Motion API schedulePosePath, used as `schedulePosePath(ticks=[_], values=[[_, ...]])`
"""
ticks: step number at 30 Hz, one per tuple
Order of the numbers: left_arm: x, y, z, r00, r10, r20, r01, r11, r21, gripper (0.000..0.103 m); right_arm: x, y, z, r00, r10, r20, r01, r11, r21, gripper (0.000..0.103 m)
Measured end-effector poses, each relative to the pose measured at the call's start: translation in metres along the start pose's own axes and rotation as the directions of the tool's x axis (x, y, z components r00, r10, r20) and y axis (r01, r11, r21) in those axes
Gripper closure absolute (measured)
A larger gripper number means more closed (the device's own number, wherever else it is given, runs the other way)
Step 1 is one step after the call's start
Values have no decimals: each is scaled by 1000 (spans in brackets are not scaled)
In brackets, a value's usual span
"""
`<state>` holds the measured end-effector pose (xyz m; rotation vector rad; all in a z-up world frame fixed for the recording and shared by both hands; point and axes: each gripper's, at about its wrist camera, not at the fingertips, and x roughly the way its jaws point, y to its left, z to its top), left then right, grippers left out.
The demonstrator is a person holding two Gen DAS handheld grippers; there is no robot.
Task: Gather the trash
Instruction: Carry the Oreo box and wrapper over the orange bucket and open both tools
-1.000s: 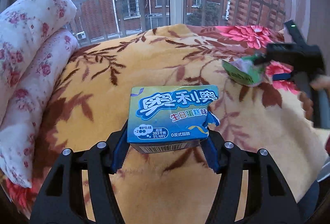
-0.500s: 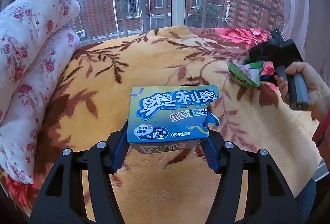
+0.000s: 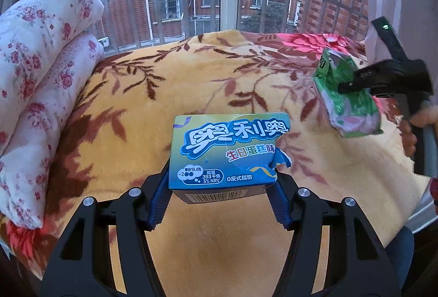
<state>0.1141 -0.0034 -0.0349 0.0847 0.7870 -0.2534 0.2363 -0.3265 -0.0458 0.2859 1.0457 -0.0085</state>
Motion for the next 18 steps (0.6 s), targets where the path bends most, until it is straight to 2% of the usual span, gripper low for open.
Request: schedulePosePath(ticks=[5, 9, 12, 16, 18], values=[[-26, -14, -15, 999, -50, 4, 50, 999, 19, 43, -50, 14, -48, 998, 60, 20, -57, 989, -139, 87], [-50, -28, -34, 995, -97, -2, 97, 994, 56, 43, -91, 20, -99, 993, 115, 25, -106, 966, -237, 87], [-63, -38, -54, 990, -140, -26, 142, 985, 97, 43, -116, 19, -139, 988, 156, 19, -144, 948, -283, 87], [-74, -40, -85, 976, -200, -84, 208, 973, 98, 43, -140, 15, -194, 982, 189, 6, -176, 925, -337, 87], [-77, -44, -102, 973, -206, -106, 218, 970, 110, 43, -144, 12, -216, 980, 201, -15, -193, 918, -346, 87]])
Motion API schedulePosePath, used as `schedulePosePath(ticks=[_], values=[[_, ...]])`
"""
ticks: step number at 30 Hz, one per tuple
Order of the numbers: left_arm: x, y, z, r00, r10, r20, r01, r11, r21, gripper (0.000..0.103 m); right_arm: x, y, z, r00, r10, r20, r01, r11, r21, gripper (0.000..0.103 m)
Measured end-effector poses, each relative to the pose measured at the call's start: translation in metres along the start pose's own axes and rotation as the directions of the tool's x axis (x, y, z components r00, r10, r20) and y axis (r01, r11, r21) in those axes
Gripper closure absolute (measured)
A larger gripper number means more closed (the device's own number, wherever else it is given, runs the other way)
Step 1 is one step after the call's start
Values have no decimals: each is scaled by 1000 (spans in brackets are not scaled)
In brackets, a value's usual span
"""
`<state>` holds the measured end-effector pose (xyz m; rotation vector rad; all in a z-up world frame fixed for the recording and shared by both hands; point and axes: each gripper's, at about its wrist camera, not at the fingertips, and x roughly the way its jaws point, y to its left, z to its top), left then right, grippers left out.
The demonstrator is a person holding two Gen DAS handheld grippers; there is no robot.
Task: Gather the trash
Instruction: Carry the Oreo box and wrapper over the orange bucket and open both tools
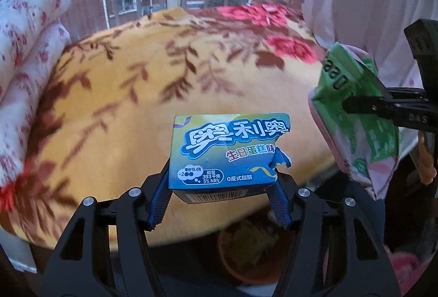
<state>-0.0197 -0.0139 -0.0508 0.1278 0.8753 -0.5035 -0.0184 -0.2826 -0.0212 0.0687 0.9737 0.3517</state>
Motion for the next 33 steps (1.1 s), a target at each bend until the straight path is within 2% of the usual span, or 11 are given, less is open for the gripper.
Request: schedulePosePath(ticks=[6, 10, 13, 17, 21, 24, 26, 28, 30, 33], values=[[7, -21, -51, 996, -25, -84, 28, 999, 37, 43, 4, 14, -60, 998, 33, -52, -35, 999, -39, 87], [22, -35, -86, 985, -50, -166, 62, 996, 66, 43, 19, 22, -90, 993, 53, -102, -58, 997, -41, 87], [38, -44, -107, 970, -63, -234, 83, 994, 77, 43, 35, 24, -109, 988, 54, -143, -60, 998, -35, 87], [66, -52, -127, 942, -72, -328, 103, 992, 78, 43, 62, 21, -127, 979, 52, -195, -53, 999, 2, 87], [90, -56, -137, 920, -57, -389, 94, 993, 76, 42, 88, 22, -137, 969, 49, -244, -46, 999, 18, 87], [103, -57, -143, 906, -36, -422, 75, 994, 75, 38, 102, 22, -142, 962, 40, -269, -35, 999, 24, 74], [107, -55, -145, 899, -28, -437, 63, 996, 67, 32, 101, 22, -141, 966, 37, -255, -32, 999, 23, 42], [106, -54, -145, 898, -20, -439, 55, 996, 68, 24, 96, 22, -139, 974, 18, -225, -15, 1000, 13, 35], [104, -53, -144, 902, -8, -433, 45, 996, 74, 24, 91, 20, -135, 979, 10, -205, -8, 1000, 11, 28], [102, -51, -143, 903, -3, -430, 34, 997, 66, 23, 85, 18, -133, 982, -2, -187, 5, 1000, 12, 26]])
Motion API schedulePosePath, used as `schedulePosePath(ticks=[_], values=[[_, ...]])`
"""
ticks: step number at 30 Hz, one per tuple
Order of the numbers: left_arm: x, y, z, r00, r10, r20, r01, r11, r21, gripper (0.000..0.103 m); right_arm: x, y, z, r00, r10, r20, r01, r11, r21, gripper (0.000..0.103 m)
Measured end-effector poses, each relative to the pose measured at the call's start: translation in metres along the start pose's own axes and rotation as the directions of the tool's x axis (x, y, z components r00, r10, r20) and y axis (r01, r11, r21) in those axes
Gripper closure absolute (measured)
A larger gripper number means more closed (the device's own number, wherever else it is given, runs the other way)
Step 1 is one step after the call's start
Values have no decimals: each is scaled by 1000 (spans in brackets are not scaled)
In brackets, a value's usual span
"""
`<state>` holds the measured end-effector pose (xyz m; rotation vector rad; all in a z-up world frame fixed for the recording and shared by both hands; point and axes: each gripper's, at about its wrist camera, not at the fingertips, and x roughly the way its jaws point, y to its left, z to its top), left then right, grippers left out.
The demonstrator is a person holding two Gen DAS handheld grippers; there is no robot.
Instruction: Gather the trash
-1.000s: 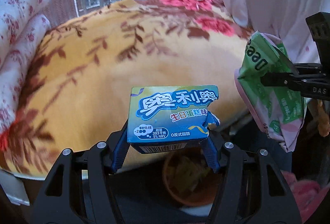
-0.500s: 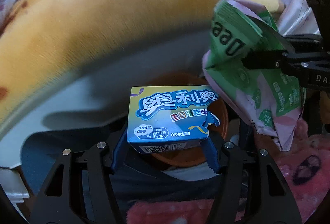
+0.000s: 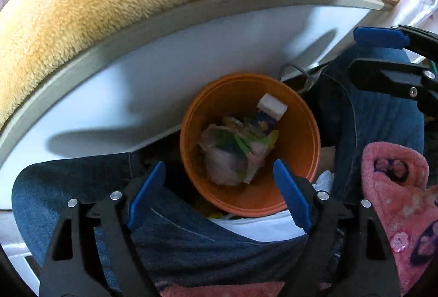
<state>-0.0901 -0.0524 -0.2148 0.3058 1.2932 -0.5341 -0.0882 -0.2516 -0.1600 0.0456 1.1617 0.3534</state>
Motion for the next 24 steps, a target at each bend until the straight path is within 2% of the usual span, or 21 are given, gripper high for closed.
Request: schedulePosePath(ticks=[2, 9, 16, 21, 24], values=[[-2, 0, 6, 1000, 8, 4, -8, 1000, -5, 23, -3, -1, 0, 1000, -4, 8, 4, 1000, 6, 23], [-20, 2, 11, 999, 26, 46, -25, 999, -25, 22, -19, -7, 1, 999, 2, 39, -3, 1000, 27, 21], [-45, 5, 19, 992, 34, 118, -29, 999, -46, 22, -36, -9, 8, 997, -10, 79, 8, 1000, 26, 20], [-76, 9, 33, 973, 81, 218, -68, 995, -69, 22, -58, -11, 22, 987, -35, 155, 31, 999, 32, 20], [-99, 15, 42, 947, 134, 294, -106, 989, -107, 22, -76, -12, 33, 973, -61, 224, 54, 998, 37, 16]])
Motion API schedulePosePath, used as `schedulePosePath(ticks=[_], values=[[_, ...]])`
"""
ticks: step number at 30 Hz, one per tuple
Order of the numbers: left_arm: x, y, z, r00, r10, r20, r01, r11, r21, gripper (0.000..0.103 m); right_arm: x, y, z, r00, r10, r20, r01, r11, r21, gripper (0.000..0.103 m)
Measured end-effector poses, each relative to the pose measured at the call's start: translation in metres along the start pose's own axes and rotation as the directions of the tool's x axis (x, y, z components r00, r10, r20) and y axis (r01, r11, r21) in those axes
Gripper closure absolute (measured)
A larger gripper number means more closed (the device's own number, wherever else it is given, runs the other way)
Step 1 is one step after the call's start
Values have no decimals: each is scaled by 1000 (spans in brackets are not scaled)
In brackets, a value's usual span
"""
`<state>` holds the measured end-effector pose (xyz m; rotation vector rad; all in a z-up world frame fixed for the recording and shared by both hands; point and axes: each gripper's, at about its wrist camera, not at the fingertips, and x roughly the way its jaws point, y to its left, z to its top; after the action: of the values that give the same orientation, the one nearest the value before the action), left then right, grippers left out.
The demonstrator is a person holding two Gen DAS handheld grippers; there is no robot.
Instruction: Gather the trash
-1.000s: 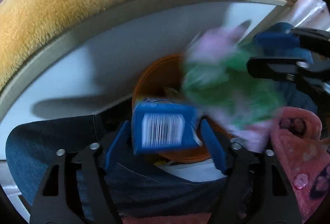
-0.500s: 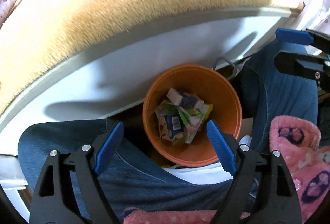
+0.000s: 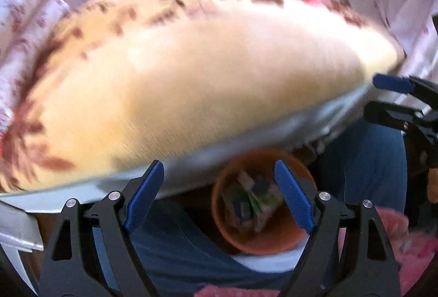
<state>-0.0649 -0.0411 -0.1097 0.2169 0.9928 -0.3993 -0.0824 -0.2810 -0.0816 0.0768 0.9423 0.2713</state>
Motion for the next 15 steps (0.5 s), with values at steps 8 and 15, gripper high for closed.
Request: schedulePosePath(ticks=[8, 15], values=[[-49, 18, 38, 967, 147, 208, -121, 984, -132, 15, -39, -2, 27, 978, -72, 194, 73, 997, 6, 6], [-81, 18, 58, 917, 234, 323, -178, 965, -193, 14, -53, 6, 39, 959, -78, 273, 83, 997, -6, 6]])
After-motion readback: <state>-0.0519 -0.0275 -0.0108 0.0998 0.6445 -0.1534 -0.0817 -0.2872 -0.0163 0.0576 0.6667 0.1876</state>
